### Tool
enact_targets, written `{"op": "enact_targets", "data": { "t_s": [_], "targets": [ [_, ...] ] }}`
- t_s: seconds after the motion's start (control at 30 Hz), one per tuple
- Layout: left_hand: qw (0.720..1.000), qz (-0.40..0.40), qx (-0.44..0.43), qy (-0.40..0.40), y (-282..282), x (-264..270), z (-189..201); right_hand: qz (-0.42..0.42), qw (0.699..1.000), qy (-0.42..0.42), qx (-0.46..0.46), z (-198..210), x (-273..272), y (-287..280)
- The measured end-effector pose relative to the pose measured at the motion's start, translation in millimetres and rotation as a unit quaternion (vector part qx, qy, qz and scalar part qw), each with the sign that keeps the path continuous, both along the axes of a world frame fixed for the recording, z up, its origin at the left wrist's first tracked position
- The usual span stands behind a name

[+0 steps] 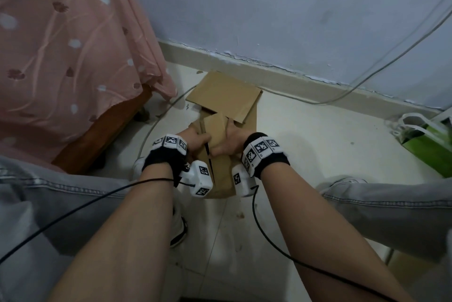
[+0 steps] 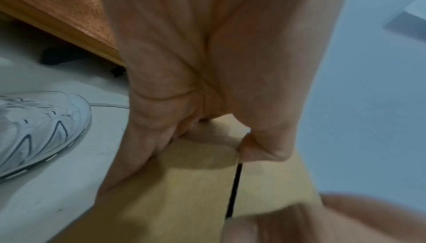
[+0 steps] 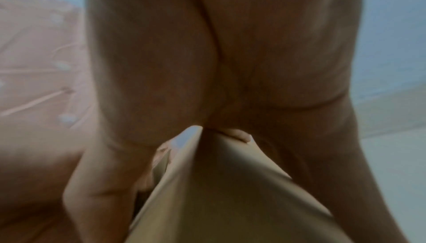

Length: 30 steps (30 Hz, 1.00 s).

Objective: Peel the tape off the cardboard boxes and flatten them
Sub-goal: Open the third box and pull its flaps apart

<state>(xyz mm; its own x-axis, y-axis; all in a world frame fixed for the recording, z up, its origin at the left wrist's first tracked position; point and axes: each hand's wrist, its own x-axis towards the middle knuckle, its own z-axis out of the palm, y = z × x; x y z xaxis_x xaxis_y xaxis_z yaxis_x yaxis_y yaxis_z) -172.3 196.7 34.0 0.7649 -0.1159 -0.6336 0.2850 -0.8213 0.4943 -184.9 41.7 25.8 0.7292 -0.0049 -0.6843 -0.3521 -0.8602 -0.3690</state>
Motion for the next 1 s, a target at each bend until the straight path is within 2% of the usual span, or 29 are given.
{"op": "enact_targets", "data": {
  "t_s": [0.07,0.13,0.27,0.4,0.47,0.57,0.63,0.83,1.0],
  "targets": [
    [0.999,-0.027,-0.001,0.019,4.6,5.3,1.7,-0.034,0.997,-0.002,0.064,-3.8,-3.6,-8.0],
    [0.999,-0.033,0.005,0.031,6.4,8.8,3.1,-0.056,0.994,0.000,0.092,-7.8,-10.5,-10.6],
    [0.999,-0.045,0.011,0.013,0.4,11.2,3.0,-0.078,0.992,-0.081,0.052,-10.8,-11.0,8.1],
    [1.000,0.016,0.025,-0.007,0.0,13.4,5.8,-0.080,0.978,-0.189,0.038,-11.8,-14.6,31.9],
    [0.999,0.034,0.019,-0.004,-1.6,14.9,0.5,-0.074,0.976,-0.203,0.026,-11.0,-17.4,35.3],
    [0.999,0.015,0.044,-0.011,-5.4,10.2,-5.4,-0.046,0.988,-0.141,0.033,-3.1,-14.6,33.1],
    [0.998,0.002,0.057,-0.030,-7.1,7.1,-4.8,-0.055,0.991,-0.103,0.060,-0.4,-12.9,28.7],
    [0.999,0.001,0.044,0.001,6.0,12.0,-21.5,-0.142,0.966,-0.026,0.214,11.1,-19.0,10.6],
    [0.998,0.044,-0.004,0.036,10.9,9.3,-21.0,-0.116,0.971,-0.007,0.209,24.5,-9.6,6.9]
  ]
}}
